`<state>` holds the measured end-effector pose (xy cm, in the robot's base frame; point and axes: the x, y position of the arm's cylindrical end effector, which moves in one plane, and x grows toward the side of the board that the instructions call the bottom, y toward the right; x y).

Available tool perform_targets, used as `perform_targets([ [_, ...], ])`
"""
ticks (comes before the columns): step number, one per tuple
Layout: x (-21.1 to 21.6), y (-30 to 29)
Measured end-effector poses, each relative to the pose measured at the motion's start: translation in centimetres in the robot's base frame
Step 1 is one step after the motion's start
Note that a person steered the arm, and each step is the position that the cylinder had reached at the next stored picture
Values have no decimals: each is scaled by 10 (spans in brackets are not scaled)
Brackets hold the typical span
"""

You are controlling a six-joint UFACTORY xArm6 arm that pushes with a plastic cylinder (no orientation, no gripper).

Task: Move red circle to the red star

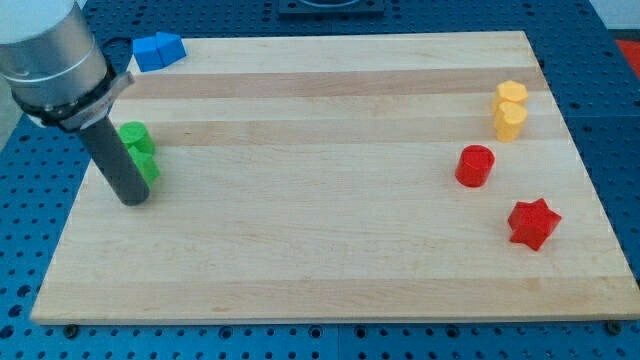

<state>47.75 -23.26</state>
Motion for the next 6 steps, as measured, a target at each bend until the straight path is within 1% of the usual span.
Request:
perform_targets([
  [1, -21, -2],
  [2, -22, -2],
  [3, -20, 27],
  [5, -21, 179],
  [6, -29, 235],
])
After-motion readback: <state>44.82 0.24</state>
